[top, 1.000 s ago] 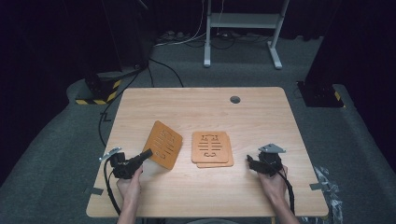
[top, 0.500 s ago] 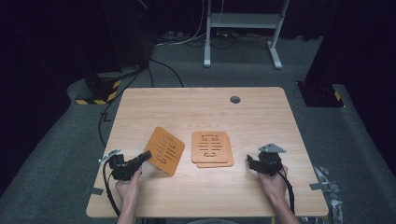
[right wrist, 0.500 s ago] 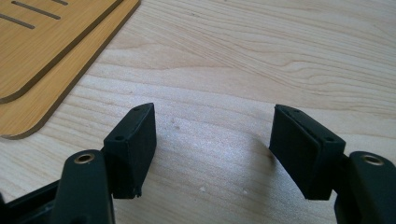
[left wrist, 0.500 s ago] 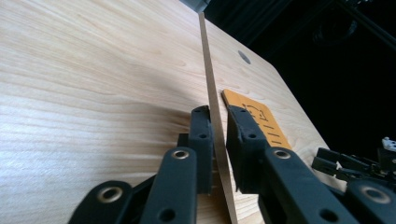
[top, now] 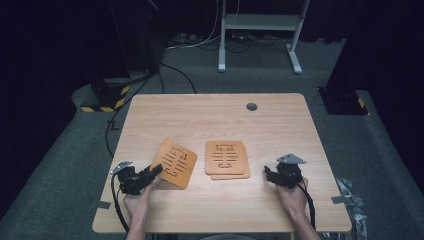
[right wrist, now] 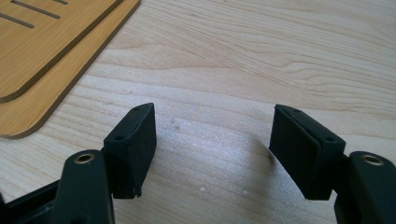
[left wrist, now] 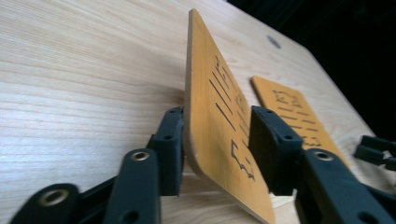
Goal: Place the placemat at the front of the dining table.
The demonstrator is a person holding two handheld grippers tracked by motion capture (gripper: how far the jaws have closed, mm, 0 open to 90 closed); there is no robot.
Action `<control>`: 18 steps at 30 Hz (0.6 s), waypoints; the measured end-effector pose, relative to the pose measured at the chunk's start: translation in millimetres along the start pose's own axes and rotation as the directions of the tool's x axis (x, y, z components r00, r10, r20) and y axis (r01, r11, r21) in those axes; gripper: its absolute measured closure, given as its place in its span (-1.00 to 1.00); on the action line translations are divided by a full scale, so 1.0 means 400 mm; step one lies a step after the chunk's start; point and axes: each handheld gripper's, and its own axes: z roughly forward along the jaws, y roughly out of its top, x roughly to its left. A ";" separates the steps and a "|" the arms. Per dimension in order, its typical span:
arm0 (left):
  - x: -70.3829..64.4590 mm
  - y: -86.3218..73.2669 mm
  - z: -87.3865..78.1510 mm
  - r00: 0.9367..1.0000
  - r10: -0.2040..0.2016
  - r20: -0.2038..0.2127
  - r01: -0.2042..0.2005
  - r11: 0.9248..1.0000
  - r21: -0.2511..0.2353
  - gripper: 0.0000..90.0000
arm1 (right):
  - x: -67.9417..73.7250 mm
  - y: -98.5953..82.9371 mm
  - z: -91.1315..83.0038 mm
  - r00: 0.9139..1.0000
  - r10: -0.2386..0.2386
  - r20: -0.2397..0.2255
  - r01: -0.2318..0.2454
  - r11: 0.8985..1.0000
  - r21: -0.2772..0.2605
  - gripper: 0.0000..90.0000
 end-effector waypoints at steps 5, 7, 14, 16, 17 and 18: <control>-0.006 -0.002 0.004 0.999 0.011 -0.036 -0.010 1.000 0.021 0.00 | 0.000 0.000 0.000 1.000 0.000 0.002 0.000 1.000 0.000 -0.30; -0.006 -0.001 0.007 0.998 0.032 -0.048 -0.030 0.999 0.039 -0.06 | 0.000 0.000 0.000 1.000 0.000 0.003 0.000 1.000 -0.001 -0.30; -0.021 -0.007 0.014 0.995 0.073 -0.063 -0.070 0.997 0.041 -0.16 | 0.001 0.000 0.000 1.000 0.000 0.005 0.000 1.000 -0.001 -0.30; -0.023 -0.007 0.014 0.991 0.109 -0.072 -0.106 0.993 0.041 -0.18 | 0.002 0.000 0.000 1.000 0.000 0.007 0.000 1.000 -0.003 -0.30; -0.026 -0.008 0.014 0.989 0.125 -0.081 -0.122 0.992 0.043 -0.19 | 0.001 0.000 0.000 1.000 -0.003 0.007 0.003 1.000 -0.004 -0.30; -0.027 -0.009 0.014 0.987 0.133 -0.087 -0.130 0.991 0.044 -0.20 | 0.001 0.000 0.001 1.000 -0.002 0.009 0.002 1.000 -0.005 -0.30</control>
